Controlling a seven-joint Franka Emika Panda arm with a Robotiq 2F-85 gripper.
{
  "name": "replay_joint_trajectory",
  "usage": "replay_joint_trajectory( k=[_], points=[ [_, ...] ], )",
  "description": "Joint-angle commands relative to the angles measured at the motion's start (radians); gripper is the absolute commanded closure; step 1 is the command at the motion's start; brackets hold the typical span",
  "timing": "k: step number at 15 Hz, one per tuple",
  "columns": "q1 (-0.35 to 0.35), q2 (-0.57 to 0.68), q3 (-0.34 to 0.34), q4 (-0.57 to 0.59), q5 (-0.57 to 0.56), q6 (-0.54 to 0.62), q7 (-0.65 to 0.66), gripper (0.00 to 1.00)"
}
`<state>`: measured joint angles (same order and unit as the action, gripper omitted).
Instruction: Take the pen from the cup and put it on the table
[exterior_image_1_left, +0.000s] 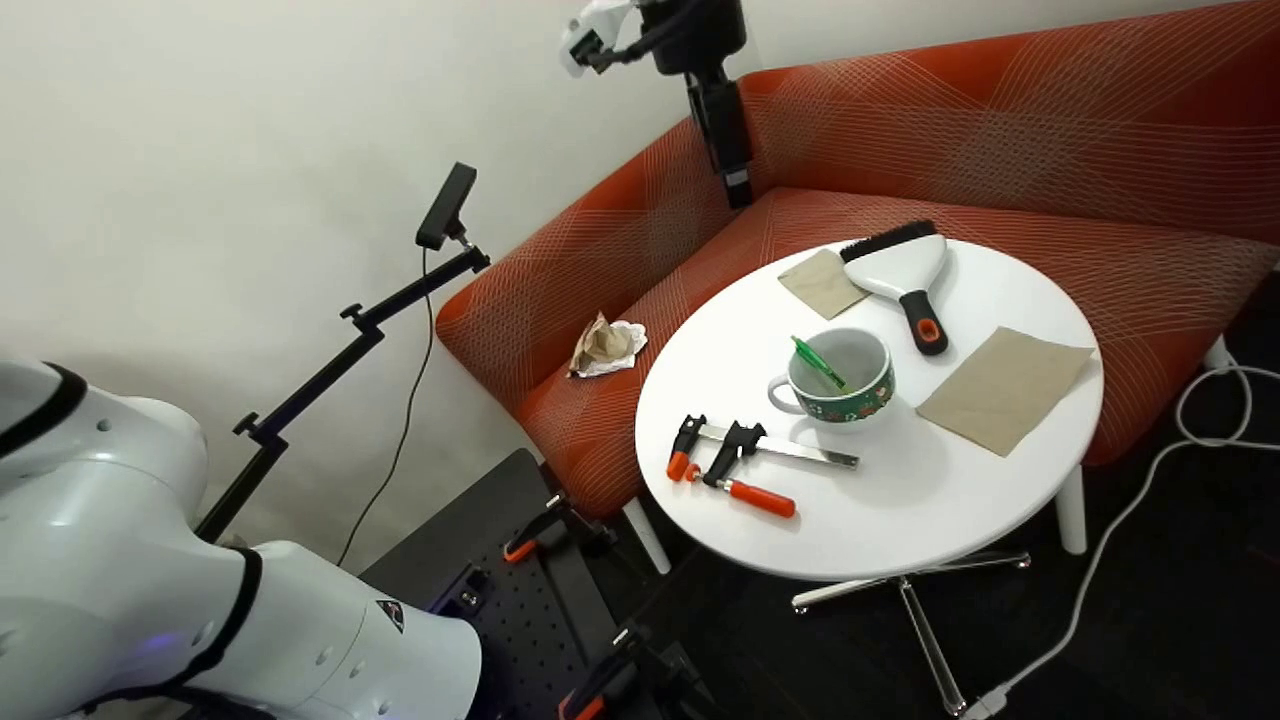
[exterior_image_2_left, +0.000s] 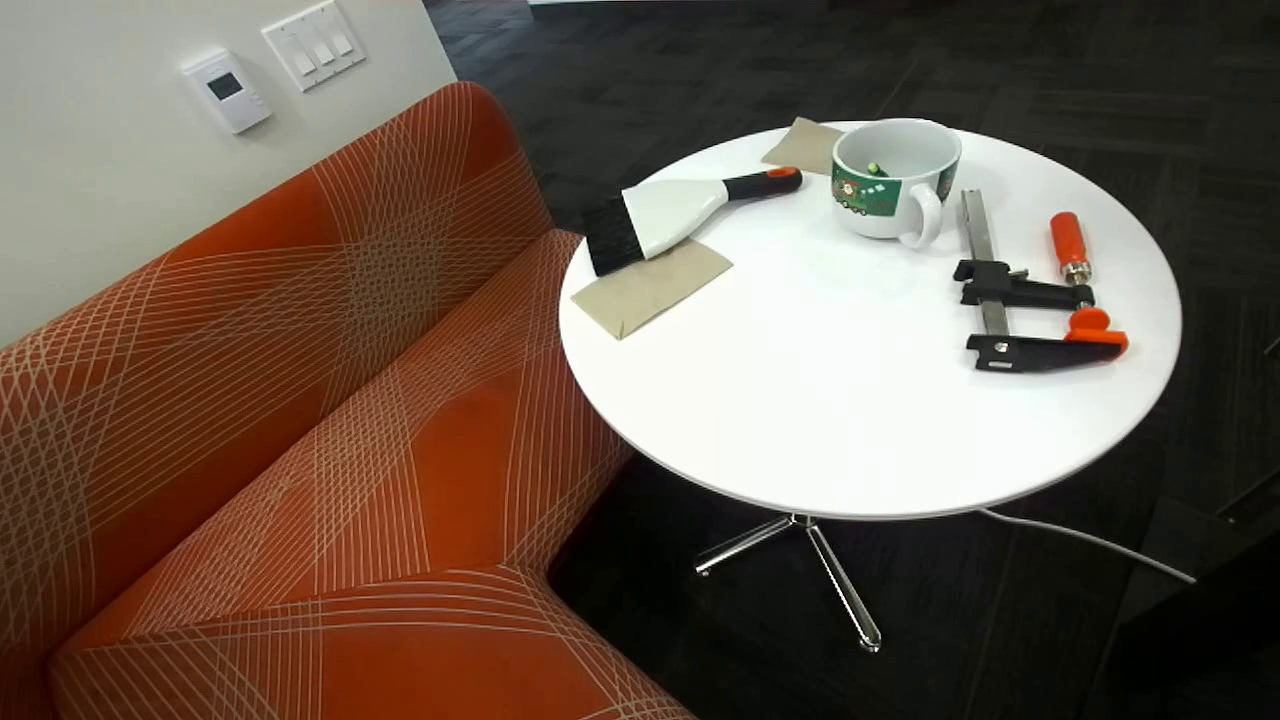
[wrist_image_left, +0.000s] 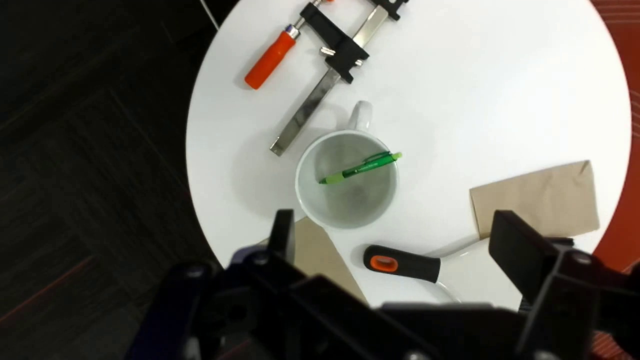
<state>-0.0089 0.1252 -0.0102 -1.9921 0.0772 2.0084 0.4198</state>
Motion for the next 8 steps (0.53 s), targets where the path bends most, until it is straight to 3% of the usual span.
replay_joint_trajectory(
  k=[1, 5, 8],
  points=[
    [0.005, 0.06, -0.018, -0.006, 0.032, 0.114, 0.093, 0.0],
    [0.019, 0.111, -0.038, -0.042, 0.016, 0.234, 0.186, 0.0],
    [0.016, 0.128, -0.038, -0.032, 0.018, 0.225, 0.162, 0.0]
  ],
)
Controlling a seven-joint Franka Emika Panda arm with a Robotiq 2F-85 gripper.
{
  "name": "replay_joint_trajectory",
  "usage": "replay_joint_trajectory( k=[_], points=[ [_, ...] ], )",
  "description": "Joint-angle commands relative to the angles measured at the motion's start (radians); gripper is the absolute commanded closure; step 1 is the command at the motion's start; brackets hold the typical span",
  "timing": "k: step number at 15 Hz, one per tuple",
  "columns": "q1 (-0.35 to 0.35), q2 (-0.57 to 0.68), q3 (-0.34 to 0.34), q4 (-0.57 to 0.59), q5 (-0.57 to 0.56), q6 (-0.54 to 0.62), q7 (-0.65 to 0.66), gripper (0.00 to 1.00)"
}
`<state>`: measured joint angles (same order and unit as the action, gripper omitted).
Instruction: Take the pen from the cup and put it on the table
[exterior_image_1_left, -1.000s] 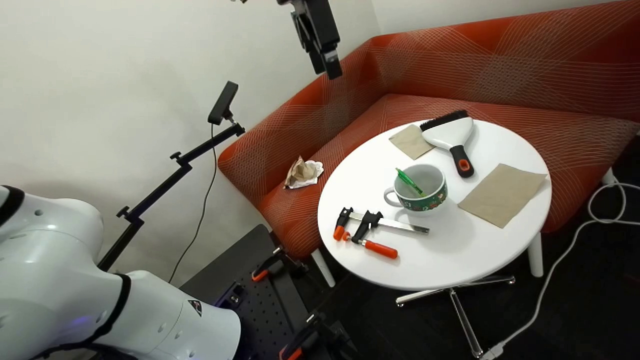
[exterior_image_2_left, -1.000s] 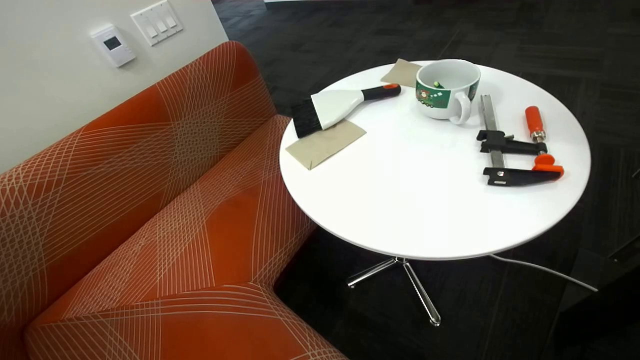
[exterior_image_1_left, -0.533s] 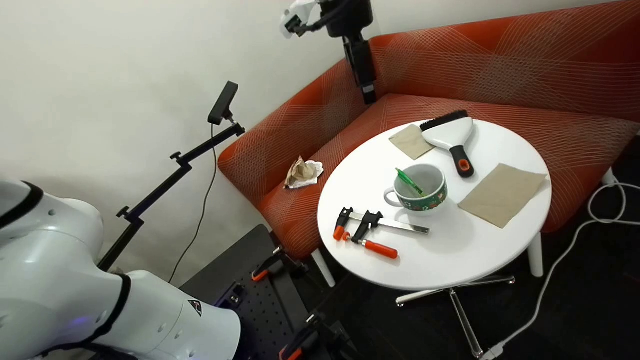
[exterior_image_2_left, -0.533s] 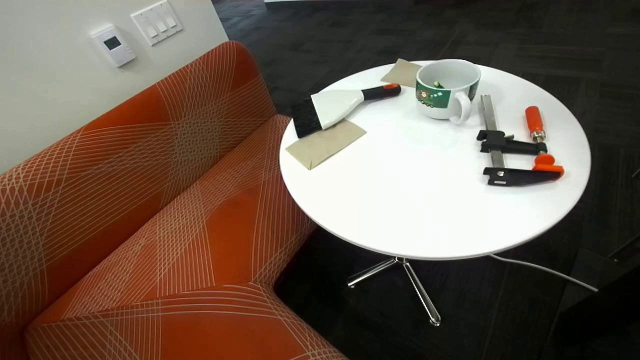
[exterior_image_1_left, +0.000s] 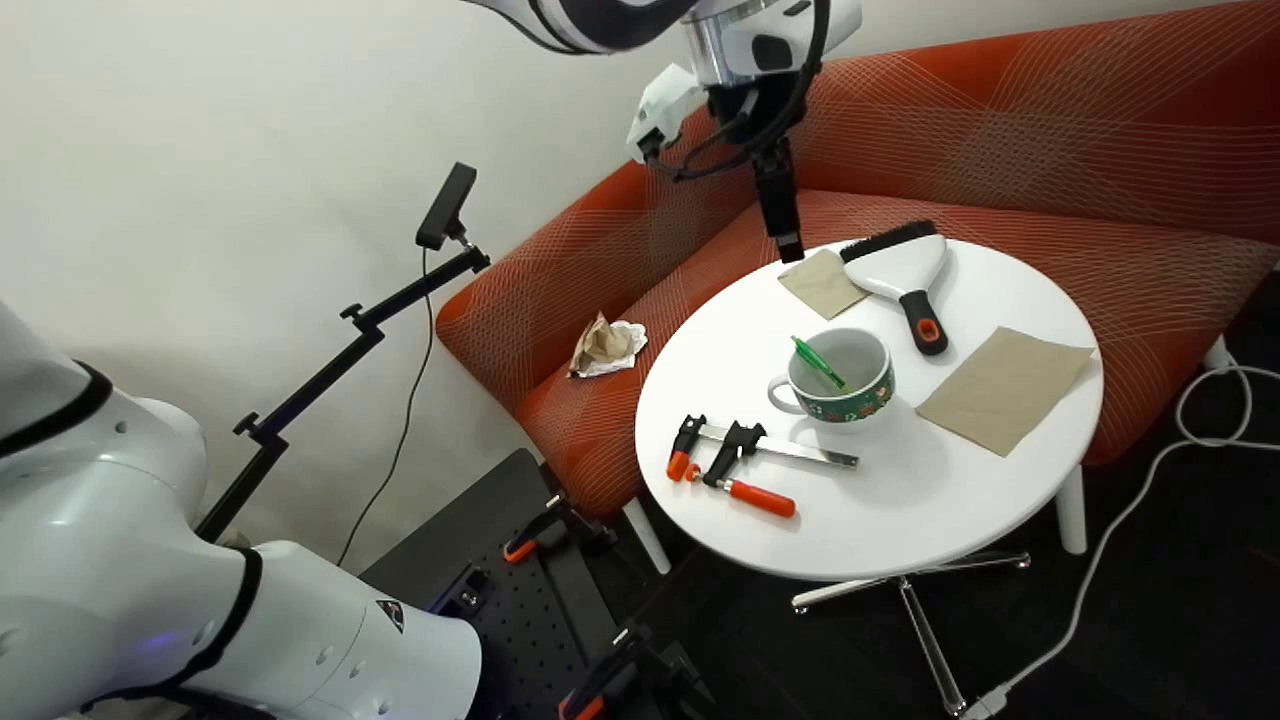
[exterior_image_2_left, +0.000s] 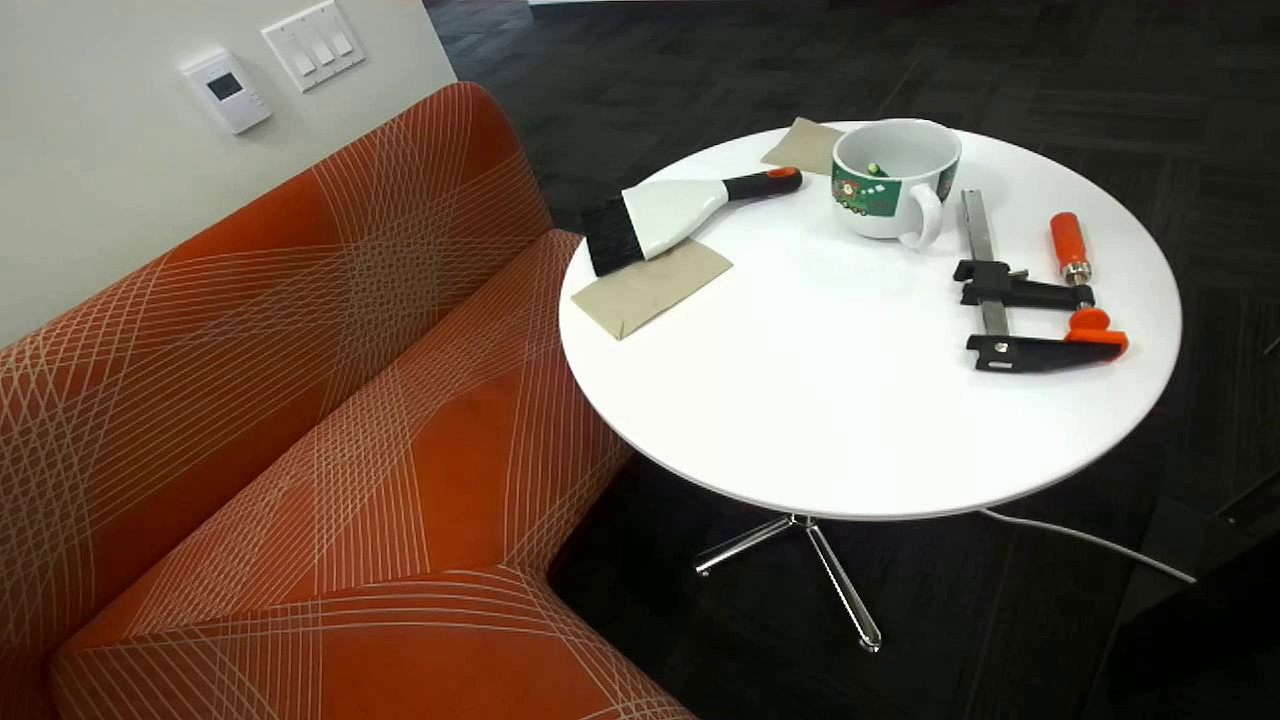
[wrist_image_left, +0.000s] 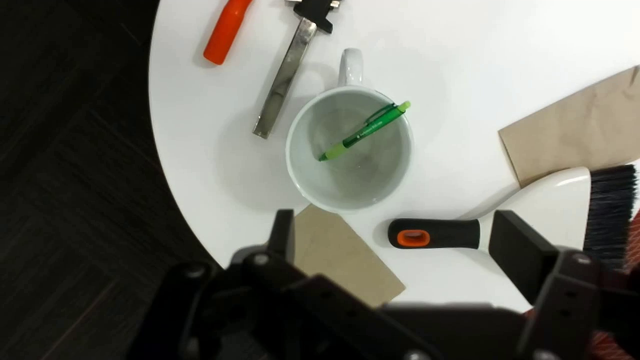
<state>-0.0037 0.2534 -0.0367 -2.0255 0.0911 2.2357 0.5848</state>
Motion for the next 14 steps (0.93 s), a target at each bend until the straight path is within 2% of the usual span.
replay_joint_trajectory(
  k=[1, 5, 14],
  points=[
    [0.012, 0.005, -0.012, -0.001, 0.004, 0.002, 0.004, 0.0],
    [0.012, 0.006, -0.013, -0.001, 0.004, 0.002, 0.006, 0.0],
    [-0.008, 0.139, -0.025, 0.028, 0.187, -0.011, 0.056, 0.0]
  ],
)
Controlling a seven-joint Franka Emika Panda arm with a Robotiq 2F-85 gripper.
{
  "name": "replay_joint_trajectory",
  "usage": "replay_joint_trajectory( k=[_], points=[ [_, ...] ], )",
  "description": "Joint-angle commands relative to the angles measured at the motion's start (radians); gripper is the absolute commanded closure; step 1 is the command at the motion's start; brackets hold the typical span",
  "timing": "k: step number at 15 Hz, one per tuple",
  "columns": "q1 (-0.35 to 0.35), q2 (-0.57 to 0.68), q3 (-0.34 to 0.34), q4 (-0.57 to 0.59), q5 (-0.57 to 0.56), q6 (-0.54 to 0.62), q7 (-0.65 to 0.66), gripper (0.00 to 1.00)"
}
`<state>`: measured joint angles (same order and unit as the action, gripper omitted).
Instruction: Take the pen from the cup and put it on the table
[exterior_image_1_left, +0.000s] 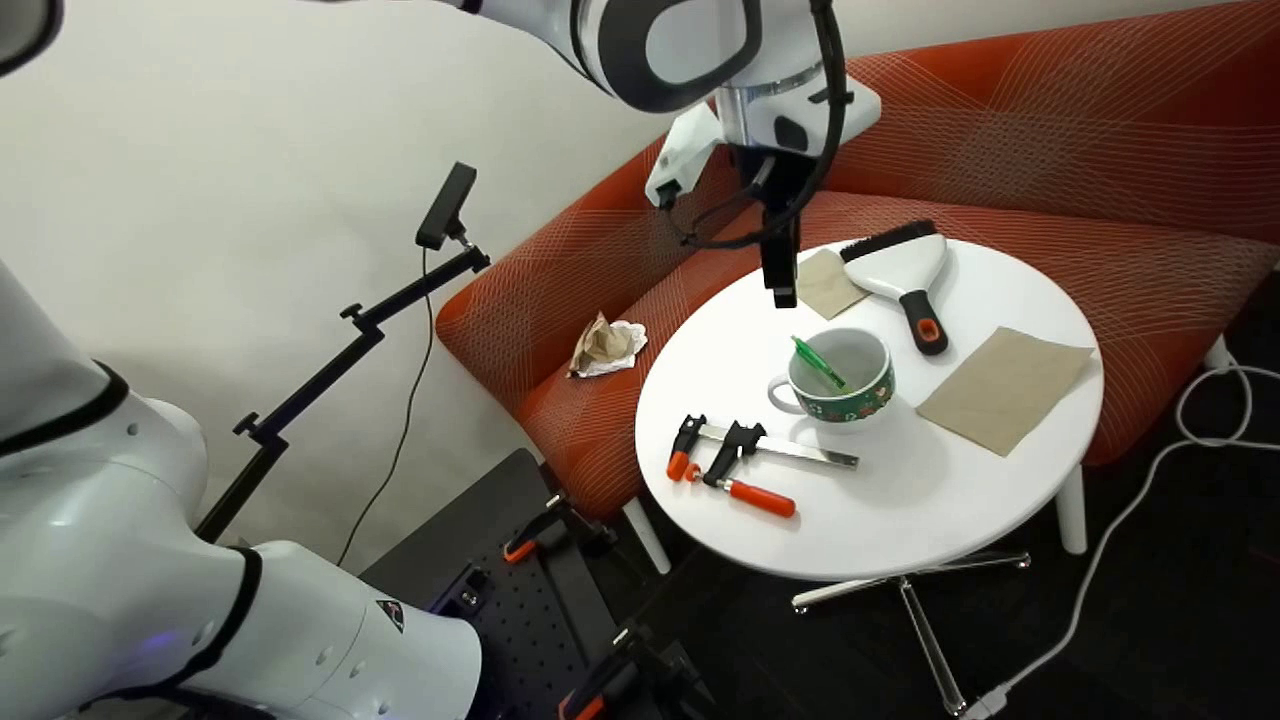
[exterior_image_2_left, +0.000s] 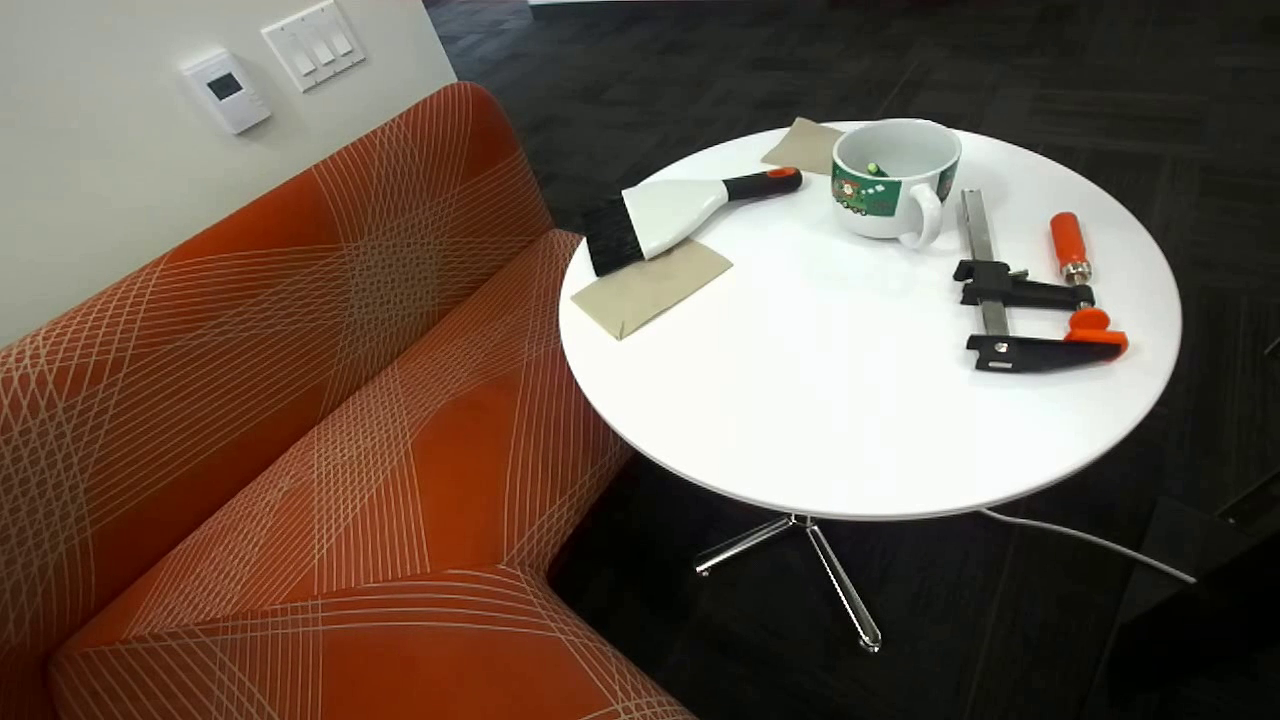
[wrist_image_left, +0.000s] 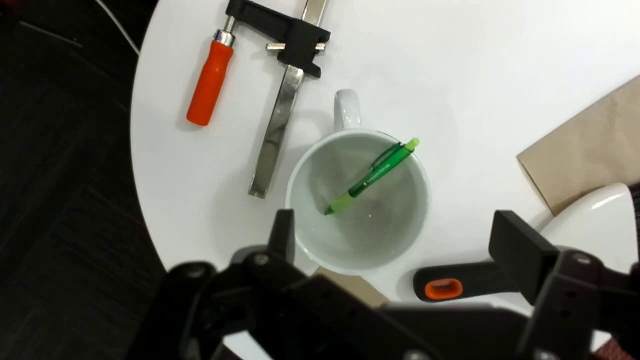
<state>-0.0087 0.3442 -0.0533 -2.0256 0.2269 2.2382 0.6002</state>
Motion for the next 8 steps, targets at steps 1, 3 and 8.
replay_joint_trajectory(
  k=[1, 3, 8],
  points=[
    [-0.007, 0.064, -0.007, 0.029, 0.073, -0.01, 0.037, 0.0],
    [-0.009, 0.097, -0.008, 0.034, 0.107, 0.011, 0.047, 0.0],
    [-0.009, 0.166, -0.016, 0.052, 0.168, 0.085, 0.075, 0.0]
  ],
)
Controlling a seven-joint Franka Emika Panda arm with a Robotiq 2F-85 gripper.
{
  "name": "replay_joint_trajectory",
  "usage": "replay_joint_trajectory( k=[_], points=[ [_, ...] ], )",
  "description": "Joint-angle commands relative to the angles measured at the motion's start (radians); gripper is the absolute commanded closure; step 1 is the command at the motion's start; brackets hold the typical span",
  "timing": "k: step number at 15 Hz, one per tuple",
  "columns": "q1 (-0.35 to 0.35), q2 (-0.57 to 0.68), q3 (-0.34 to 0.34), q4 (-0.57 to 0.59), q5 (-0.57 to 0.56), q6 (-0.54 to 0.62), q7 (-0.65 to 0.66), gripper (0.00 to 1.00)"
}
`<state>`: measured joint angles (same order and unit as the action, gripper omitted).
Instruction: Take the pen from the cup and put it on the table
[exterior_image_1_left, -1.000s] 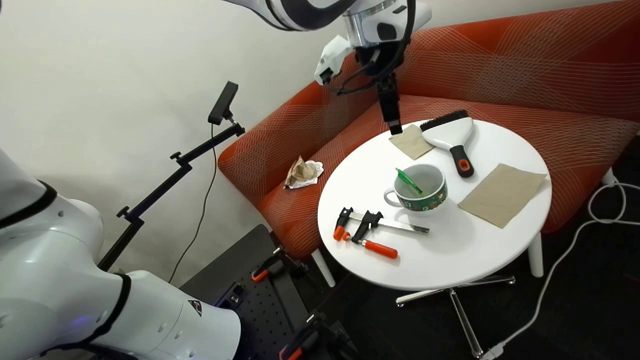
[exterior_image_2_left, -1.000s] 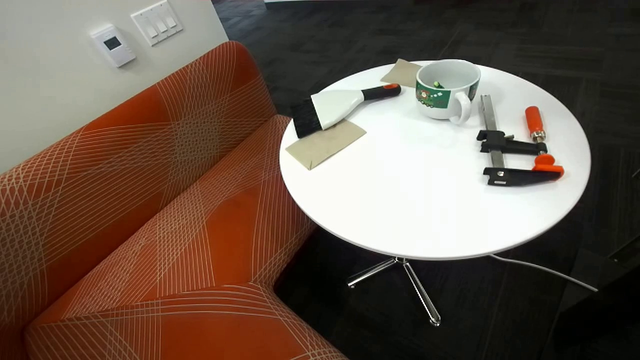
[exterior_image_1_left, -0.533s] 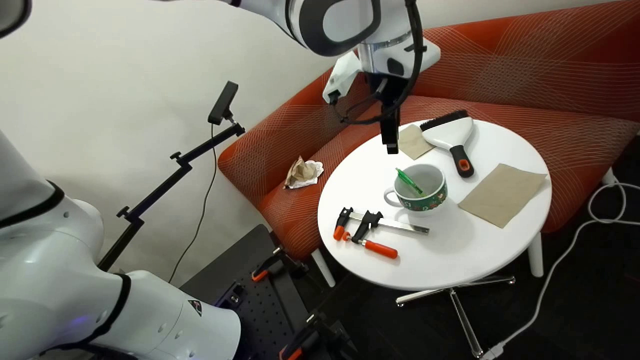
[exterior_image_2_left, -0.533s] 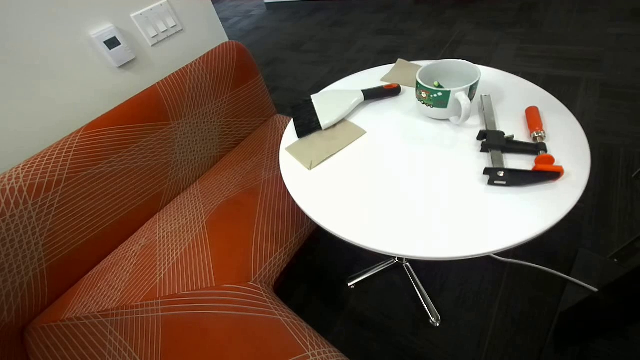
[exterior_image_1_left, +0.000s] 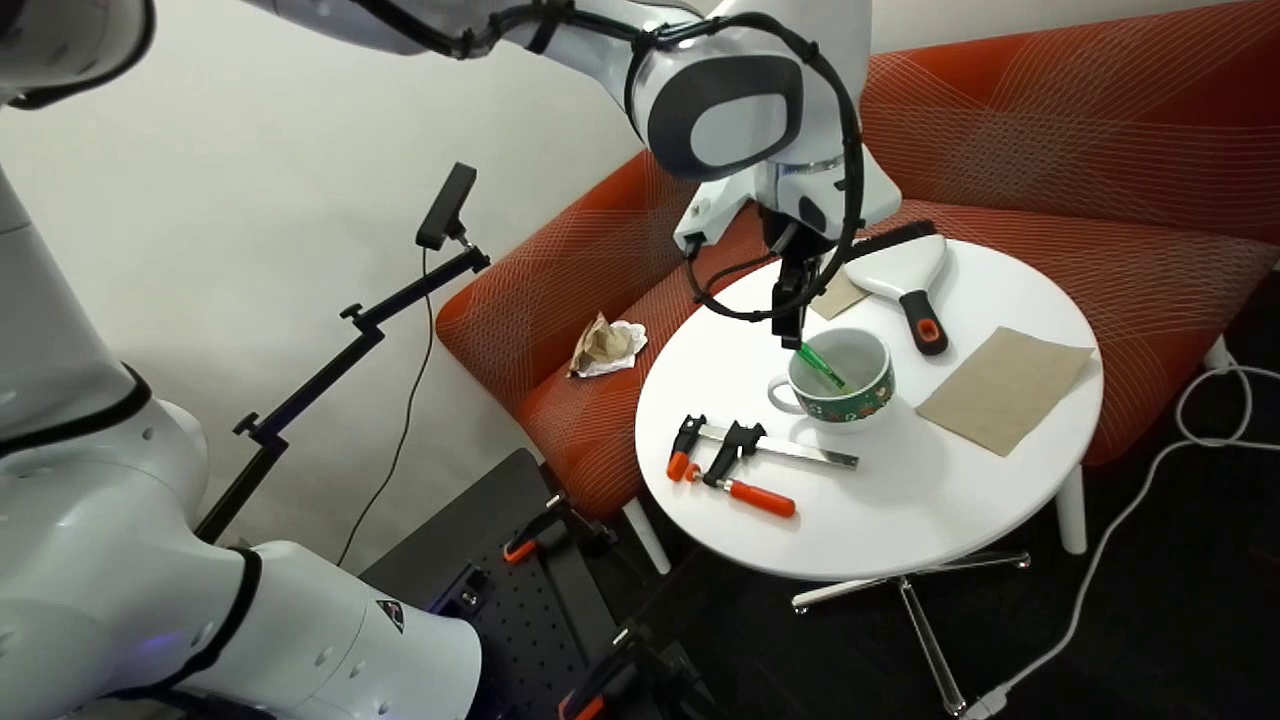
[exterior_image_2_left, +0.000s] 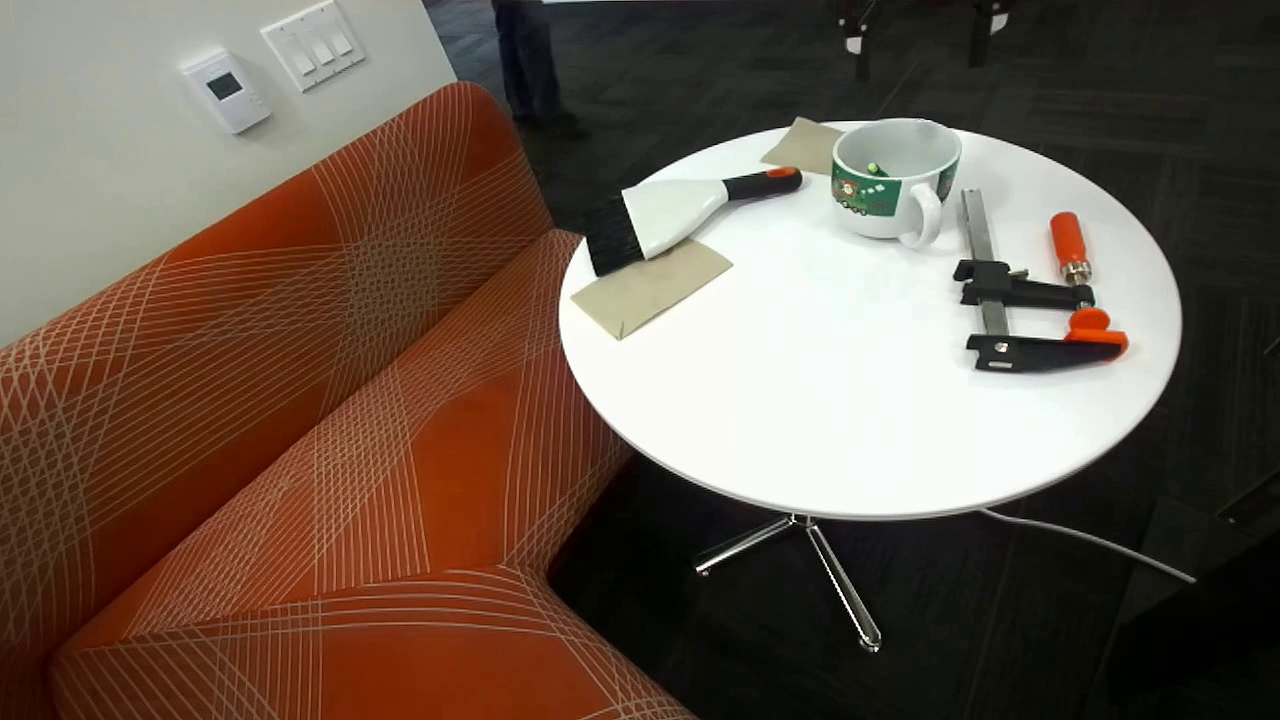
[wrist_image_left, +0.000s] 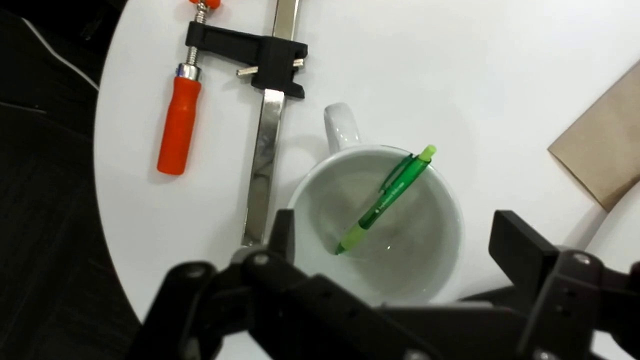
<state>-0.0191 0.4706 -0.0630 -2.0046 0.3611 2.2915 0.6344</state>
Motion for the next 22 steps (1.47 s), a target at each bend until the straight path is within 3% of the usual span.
replay_joint_trajectory(
  k=[1, 3, 4, 10, 14, 16, 22],
  points=[
    [0.002, 0.052, -0.009, 0.035, 0.038, 0.047, 0.049, 0.0],
    [0.002, 0.072, -0.012, 0.039, 0.041, 0.065, 0.071, 0.03],
    [0.001, 0.08, -0.014, 0.04, 0.04, 0.072, 0.081, 0.19],
    [-0.004, 0.113, -0.015, 0.045, 0.036, 0.06, 0.109, 0.65],
    [0.002, 0.142, -0.015, 0.063, 0.03, 0.052, 0.116, 0.7],
    [0.004, 0.162, -0.013, 0.079, 0.032, 0.051, 0.118, 0.62],
    [0.01, 0.22, -0.003, 0.137, 0.037, 0.047, 0.142, 0.57]
  ],
)
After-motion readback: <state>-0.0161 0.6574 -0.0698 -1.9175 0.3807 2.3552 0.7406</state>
